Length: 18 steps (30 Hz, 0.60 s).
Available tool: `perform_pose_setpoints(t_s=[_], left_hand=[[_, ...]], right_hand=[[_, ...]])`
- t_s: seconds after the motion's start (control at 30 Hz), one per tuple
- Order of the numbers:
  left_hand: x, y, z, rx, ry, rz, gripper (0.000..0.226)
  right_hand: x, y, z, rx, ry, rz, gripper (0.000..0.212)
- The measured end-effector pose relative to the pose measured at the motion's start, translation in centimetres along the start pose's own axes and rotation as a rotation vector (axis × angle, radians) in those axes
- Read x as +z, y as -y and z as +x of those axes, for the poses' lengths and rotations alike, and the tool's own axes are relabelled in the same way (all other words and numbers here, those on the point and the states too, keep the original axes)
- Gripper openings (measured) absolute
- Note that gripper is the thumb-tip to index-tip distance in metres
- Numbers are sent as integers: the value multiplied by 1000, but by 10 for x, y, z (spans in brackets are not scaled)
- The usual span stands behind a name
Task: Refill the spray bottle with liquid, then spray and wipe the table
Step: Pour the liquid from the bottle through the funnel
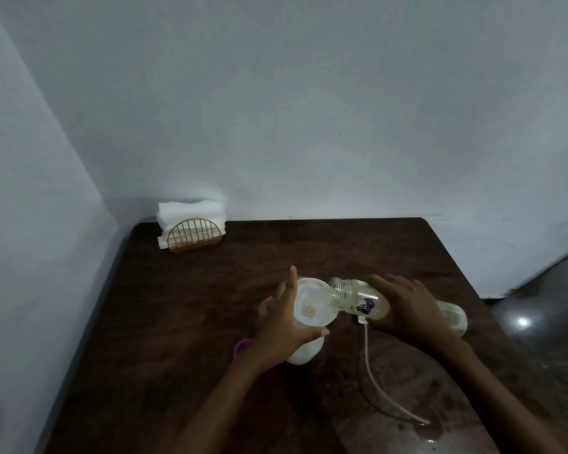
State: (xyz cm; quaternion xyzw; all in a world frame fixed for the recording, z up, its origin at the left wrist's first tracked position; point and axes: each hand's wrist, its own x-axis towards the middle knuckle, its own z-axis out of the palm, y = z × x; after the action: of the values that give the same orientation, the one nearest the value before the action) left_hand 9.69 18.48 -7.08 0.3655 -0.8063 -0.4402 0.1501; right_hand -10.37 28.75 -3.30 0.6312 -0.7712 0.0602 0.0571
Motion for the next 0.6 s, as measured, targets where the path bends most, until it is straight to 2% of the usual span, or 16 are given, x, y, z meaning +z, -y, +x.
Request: perform_pose_setpoints(t_s=[0.6], left_hand=[[-1,-3,-1,-7,7,10,114]], right_hand=[[-6,5,-1,14,2,16,61]])
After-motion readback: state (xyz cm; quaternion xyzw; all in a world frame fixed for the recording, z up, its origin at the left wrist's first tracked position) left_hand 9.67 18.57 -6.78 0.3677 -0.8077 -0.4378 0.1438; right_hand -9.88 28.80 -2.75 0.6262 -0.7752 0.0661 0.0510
